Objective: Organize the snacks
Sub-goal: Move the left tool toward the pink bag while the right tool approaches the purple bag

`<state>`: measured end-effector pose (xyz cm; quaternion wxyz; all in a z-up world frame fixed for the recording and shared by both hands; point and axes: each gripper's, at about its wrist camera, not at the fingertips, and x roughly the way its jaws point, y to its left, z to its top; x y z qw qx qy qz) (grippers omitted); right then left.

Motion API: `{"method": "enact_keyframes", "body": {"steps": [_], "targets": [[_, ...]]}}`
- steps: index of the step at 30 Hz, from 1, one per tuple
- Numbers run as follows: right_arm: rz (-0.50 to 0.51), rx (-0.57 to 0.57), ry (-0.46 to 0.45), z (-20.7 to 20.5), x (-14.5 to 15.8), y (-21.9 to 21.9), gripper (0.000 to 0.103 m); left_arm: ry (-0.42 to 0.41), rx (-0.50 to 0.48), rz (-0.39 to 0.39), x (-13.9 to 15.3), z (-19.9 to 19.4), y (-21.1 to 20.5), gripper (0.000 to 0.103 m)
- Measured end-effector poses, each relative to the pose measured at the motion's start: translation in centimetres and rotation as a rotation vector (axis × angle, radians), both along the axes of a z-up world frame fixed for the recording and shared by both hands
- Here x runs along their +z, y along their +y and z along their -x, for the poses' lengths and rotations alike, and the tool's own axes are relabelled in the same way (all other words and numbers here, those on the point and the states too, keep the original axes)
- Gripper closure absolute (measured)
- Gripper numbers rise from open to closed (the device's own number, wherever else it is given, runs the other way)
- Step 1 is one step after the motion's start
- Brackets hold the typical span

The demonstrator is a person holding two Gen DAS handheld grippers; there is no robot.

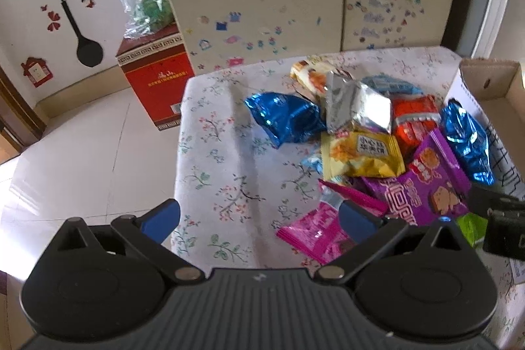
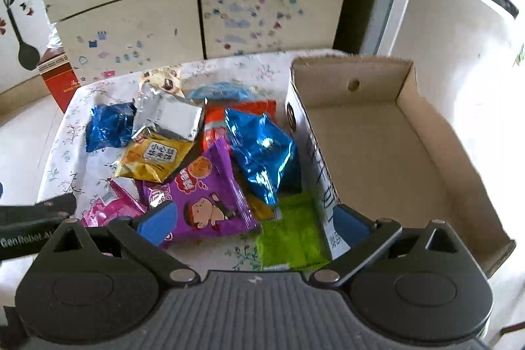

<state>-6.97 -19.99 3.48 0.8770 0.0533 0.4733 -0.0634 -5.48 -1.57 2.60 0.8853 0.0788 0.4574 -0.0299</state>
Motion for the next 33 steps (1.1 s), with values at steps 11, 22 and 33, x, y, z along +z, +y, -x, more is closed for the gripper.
{"method": "enact_keyframes", "body": {"steps": [11, 22, 33], "targets": [[0.067, 0.007, 0.012, -0.5, -0.9, 0.6, 0.000, 0.023, 0.000, -0.027, -0.7, -0.2, -1.4, 0.001], [0.072, 0.010, 0.015, -0.9, -1.1, 0.7, 0.000, 0.032, 0.008, -0.040, -1.1, -0.4, -1.8, 0.001], [0.070, 0.008, 0.020, -0.9, -1.3, 0.7, 0.000, 0.031, 0.019, -0.049, -1.2, -0.5, -2.0, 0.001]]}}
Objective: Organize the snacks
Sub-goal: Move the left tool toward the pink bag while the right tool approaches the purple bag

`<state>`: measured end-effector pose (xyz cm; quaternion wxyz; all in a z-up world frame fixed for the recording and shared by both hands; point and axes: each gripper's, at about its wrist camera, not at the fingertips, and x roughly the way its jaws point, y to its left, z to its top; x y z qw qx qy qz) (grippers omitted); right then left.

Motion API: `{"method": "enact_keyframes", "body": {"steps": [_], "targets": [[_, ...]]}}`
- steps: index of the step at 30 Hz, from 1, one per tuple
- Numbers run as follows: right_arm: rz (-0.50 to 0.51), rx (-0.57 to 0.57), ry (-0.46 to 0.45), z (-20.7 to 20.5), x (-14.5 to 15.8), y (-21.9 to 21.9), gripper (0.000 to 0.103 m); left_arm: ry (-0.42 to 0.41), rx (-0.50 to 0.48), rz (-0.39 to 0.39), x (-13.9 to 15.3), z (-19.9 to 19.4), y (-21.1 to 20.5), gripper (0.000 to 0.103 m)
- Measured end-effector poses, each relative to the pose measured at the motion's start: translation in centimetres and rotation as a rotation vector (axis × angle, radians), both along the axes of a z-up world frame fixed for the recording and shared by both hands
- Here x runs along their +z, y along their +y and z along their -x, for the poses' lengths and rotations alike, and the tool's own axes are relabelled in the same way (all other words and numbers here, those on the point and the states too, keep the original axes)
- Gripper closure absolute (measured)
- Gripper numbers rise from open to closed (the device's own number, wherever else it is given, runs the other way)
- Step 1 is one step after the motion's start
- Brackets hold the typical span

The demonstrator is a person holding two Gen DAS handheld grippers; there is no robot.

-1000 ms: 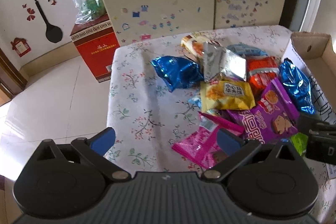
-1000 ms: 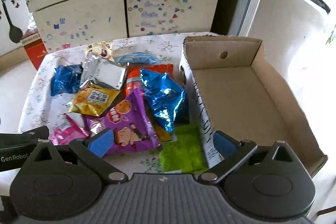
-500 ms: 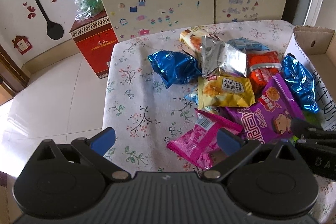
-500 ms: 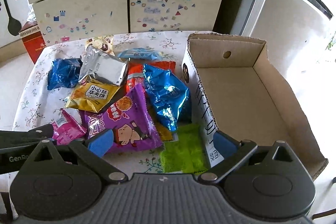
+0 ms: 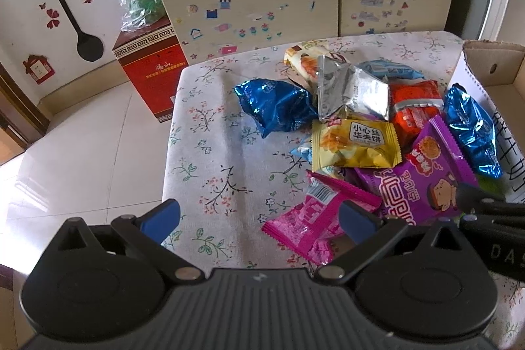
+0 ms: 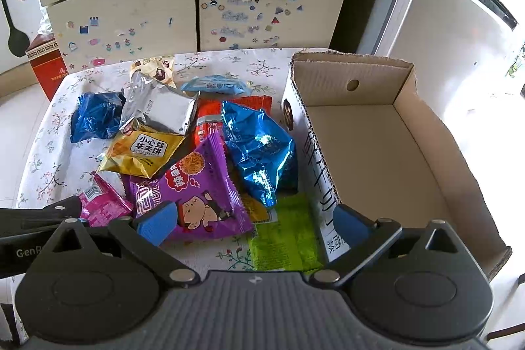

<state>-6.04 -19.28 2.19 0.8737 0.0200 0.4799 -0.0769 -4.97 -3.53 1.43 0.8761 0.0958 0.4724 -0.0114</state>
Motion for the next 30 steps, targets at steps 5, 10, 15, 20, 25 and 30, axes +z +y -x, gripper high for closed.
{"method": "enact_keyframes", "body": {"steps": [5, 10, 15, 20, 25, 30], "targets": [[0.012, -0.001, 0.003, -0.01, 0.01, 0.07, 0.000, -0.003, 0.001, -0.005, 0.00, 0.09, -0.08, 0.001], [0.023, 0.000, 0.001, 0.02, 0.00, 0.16, 0.000, -0.005, 0.001, -0.011, 0.01, 0.10, -0.08, 0.001], [0.029, -0.001, 0.003, 0.03, 0.02, 0.26, 0.000, -0.008, 0.003, -0.017, 0.00, 0.12, -0.12, 0.001], [0.038, 0.002, 0.004, 0.05, 0.01, 0.31, 0.000, -0.008, 0.002, -0.018, -0.01, 0.14, -0.11, 0.001], [0.038, 0.002, 0.003, 0.05, 0.01, 0.31, 0.000, -0.010, 0.004, -0.021, -0.03, 0.21, -0.04, 0.001], [0.040, 0.004, -0.005, 0.14, 0.02, 0.32, 0.000, -0.021, 0.002, -0.028, 0.04, 0.35, -0.10, 0.001]]}}
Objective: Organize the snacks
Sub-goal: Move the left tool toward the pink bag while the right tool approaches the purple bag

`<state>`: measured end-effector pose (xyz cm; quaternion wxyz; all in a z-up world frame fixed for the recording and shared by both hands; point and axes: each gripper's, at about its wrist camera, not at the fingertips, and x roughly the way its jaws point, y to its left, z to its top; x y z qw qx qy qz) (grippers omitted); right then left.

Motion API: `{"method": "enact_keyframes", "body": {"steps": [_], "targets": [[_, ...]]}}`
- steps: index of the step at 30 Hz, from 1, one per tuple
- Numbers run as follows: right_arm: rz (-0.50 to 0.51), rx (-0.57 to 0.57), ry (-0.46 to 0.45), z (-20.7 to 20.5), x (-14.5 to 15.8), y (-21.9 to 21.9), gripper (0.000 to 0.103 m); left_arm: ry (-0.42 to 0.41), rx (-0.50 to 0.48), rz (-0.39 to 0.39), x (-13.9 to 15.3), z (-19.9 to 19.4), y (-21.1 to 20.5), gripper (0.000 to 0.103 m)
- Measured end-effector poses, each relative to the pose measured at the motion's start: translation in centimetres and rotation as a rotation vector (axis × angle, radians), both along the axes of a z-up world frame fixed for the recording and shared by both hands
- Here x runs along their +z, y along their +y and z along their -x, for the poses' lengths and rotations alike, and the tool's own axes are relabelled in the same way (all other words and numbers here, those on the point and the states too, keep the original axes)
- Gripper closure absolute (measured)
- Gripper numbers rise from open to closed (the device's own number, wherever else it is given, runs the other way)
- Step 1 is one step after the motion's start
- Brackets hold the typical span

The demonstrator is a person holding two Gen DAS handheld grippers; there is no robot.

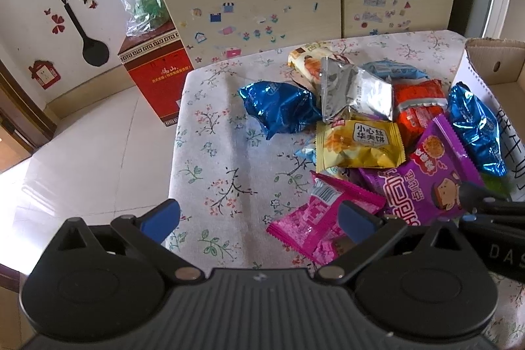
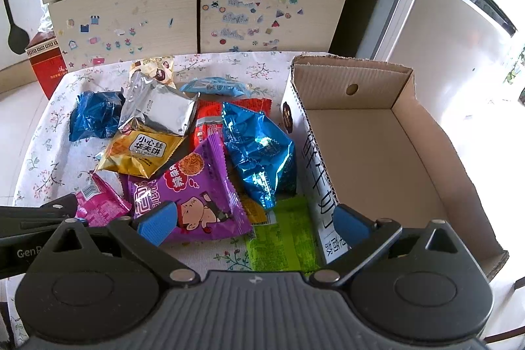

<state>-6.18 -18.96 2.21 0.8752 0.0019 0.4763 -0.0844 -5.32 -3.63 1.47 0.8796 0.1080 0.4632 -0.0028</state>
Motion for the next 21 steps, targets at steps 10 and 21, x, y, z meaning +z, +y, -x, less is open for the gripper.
{"method": "enact_keyframes", "body": {"steps": [10, 21], "targets": [[-0.025, 0.008, -0.020, 0.2, 0.1, -0.2, 0.000, -0.008, 0.001, 0.022, 0.1, 0.0, 0.2, 0.001], [-0.280, 0.017, -0.092, 0.2, 2.4, -3.8, 0.000, 0.041, -0.013, 0.159, 1.7, -1.4, 3.3, 0.001]]}}
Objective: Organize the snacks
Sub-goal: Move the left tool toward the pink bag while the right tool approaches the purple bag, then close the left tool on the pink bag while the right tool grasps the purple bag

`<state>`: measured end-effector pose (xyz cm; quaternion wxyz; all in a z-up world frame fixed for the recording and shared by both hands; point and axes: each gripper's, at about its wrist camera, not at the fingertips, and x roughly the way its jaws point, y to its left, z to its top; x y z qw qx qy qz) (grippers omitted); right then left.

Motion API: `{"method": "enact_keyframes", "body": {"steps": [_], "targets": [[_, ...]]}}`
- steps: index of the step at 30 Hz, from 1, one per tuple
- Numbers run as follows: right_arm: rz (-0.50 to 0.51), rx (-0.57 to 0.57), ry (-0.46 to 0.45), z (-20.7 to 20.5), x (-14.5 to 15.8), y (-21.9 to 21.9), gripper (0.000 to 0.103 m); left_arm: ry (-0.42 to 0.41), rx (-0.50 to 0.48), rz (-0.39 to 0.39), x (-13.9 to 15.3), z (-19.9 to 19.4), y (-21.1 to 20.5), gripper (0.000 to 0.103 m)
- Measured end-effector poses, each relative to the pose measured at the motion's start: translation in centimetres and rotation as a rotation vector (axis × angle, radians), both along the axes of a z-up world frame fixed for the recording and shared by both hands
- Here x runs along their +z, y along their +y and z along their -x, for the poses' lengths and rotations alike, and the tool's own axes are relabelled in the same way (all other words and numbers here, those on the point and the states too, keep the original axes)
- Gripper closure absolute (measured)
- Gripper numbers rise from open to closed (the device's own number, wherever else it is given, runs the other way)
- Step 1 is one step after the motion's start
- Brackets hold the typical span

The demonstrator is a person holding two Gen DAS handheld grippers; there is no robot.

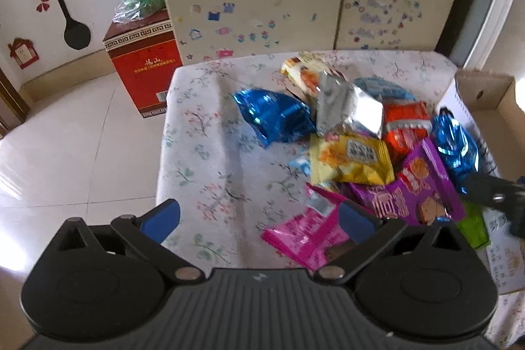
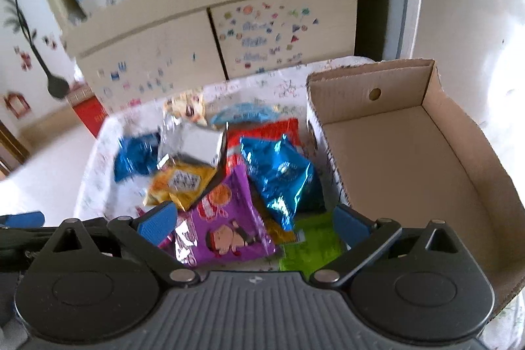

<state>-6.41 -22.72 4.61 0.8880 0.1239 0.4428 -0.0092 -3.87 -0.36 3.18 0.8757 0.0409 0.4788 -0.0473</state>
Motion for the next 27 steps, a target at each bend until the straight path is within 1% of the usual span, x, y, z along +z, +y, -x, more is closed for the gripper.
{"method": "enact_keyframes", "body": {"steps": [2, 5, 7, 9, 11, 12, 13, 15, 17, 22, 27], "targets": [[-0.061, -0.007, -0.004, 0.2, 0.3, -1.0, 0.000, -0.014, -0.014, 0.003, 0.7, -0.5, 0.8, 0.001], [-0.147, -0.012, -0.004, 0.4, 0.4, -2.2, 0.000, -0.034, -0.071, -0.012, 1.1, -0.7, 1.0, 0.001], [-0.202, -0.014, 0.007, 0.5, 0.2, -2.7, 0.000, -0.044, -0.112, -0.006, 0.6, -0.3, 0.8, 0.001], [-0.235, -0.015, 0.020, 0.6, -0.1, -2.8, 0.001, -0.024, -0.142, 0.015, -0.5, 0.2, 0.5, 0.001], [-0.250, -0.016, 0.032, 0.6, -0.4, -2.9, 0.001, 0.017, -0.158, 0.029, -1.6, 0.4, -0.1, 0.002], [-0.252, -0.015, 0.035, 0.6, -0.4, -2.8, 0.002, 0.023, -0.173, 0.030, -2.0, 0.5, -0.4, 0.002], [-0.253, -0.014, 0.040, 0.5, -0.5, -2.7, 0.002, 0.023, -0.192, 0.024, -2.3, 0.7, -0.7, 0.002], [-0.257, -0.015, 0.049, 0.4, -0.6, -2.7, 0.003, 0.015, -0.241, -0.013, -2.9, 1.0, -1.8, 0.003], [-0.266, -0.012, 0.055, 0.5, -0.7, -2.7, 0.004, 0.007, -0.267, -0.029, -3.4, 1.0, -2.4, 0.004], [-0.286, -0.007, 0.065, 0.3, -1.0, -2.7, 0.008, -0.004, -0.299, -0.041, -4.3, 0.7, -3.4, 0.007], [-0.319, -0.014, 0.075, 0.1, -1.4, -2.8, 0.017, -0.004, -0.306, -0.038, -5.8, 0.1, -3.9, 0.015]]}}
